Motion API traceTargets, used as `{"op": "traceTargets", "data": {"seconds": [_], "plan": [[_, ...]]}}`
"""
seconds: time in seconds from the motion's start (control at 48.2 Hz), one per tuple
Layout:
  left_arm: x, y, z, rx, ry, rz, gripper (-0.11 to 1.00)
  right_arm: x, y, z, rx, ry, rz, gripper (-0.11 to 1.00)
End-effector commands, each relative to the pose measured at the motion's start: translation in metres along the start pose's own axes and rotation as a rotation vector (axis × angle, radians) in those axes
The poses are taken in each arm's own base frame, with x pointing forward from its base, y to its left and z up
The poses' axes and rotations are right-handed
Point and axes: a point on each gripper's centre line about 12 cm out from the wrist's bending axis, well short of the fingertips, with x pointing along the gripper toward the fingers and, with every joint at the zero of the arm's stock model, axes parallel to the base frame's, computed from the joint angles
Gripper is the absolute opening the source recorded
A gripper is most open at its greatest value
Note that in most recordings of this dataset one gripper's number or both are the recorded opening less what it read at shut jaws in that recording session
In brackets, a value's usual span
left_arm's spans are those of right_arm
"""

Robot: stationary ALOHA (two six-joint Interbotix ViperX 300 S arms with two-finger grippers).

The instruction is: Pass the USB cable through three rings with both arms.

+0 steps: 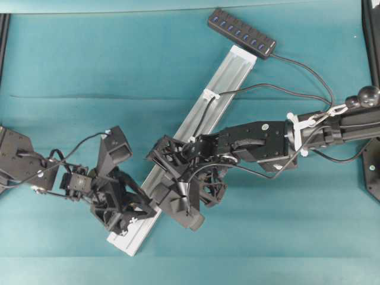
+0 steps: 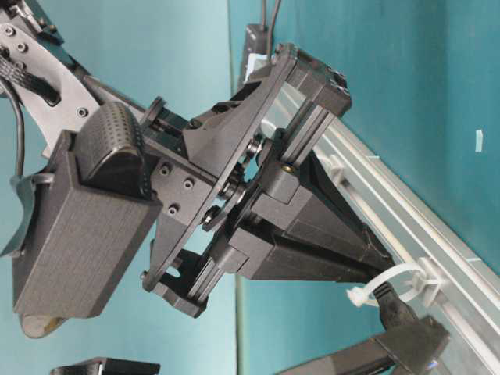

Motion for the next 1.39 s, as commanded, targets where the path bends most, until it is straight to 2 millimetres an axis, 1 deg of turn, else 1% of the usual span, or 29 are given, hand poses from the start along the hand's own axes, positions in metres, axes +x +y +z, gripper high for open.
{"op": "traceTargets", "data": {"seconds": [0.0,0.042,0.083,0.498,0.726,0.768,0.83,0.913,1.017,1.079,1.142,1.245,1.37], "plan": [[0.0,-0.007,0.006,0.006,-0.018,-0.021,0.2,0.001,0.0,0.004,0.011,-0.007,-0.004,0.06],[0.001,-0.005,0.005,0.005,-0.017,-0.018,0.13,0.001,0.0,0.004,0.011,-0.007,-0.004,0.06],[0.0,-0.006,0.006,0.005,-0.018,-0.019,0.1,0.0,0.0,0.004,0.011,-0.008,-0.005,0.06],[0.0,-0.007,0.006,-0.005,-0.02,-0.023,0.1,0.0,0.0,0.004,0.008,-0.01,-0.007,0.06],[-0.001,-0.006,0.006,-0.028,-0.018,-0.021,0.1,-0.002,0.004,0.003,0.028,0.005,0.038,0.07],[-0.001,-0.005,0.005,-0.031,-0.015,-0.019,0.1,-0.002,0.004,0.002,0.029,0.01,0.05,0.11],[-0.001,-0.005,0.003,-0.031,-0.012,-0.018,0.1,-0.004,0.004,0.002,0.046,0.013,0.06,0.23],[-0.004,-0.005,0.0,-0.027,-0.005,-0.02,0.1,-0.005,0.001,0.001,0.08,0.012,0.049,0.47],[-0.006,-0.005,-0.005,-0.031,0.005,-0.022,0.1,-0.008,-0.008,-0.003,0.132,0.004,-0.001,0.76],[-0.008,-0.007,-0.007,-0.04,0.011,-0.027,0.1,-0.011,-0.013,-0.005,0.153,0.001,-0.022,0.88],[-0.01,-0.007,-0.011,-0.048,0.018,-0.028,0.1,-0.015,-0.018,-0.007,0.172,-0.003,-0.039,0.93],[-0.014,-0.01,-0.016,-0.066,0.031,-0.038,0.1,-0.02,-0.022,-0.01,0.186,-0.005,-0.055,0.9],[-0.021,-0.015,-0.021,-0.082,0.041,-0.058,0.1,-0.025,-0.022,-0.015,0.199,0.0,-0.059,0.91]]}}
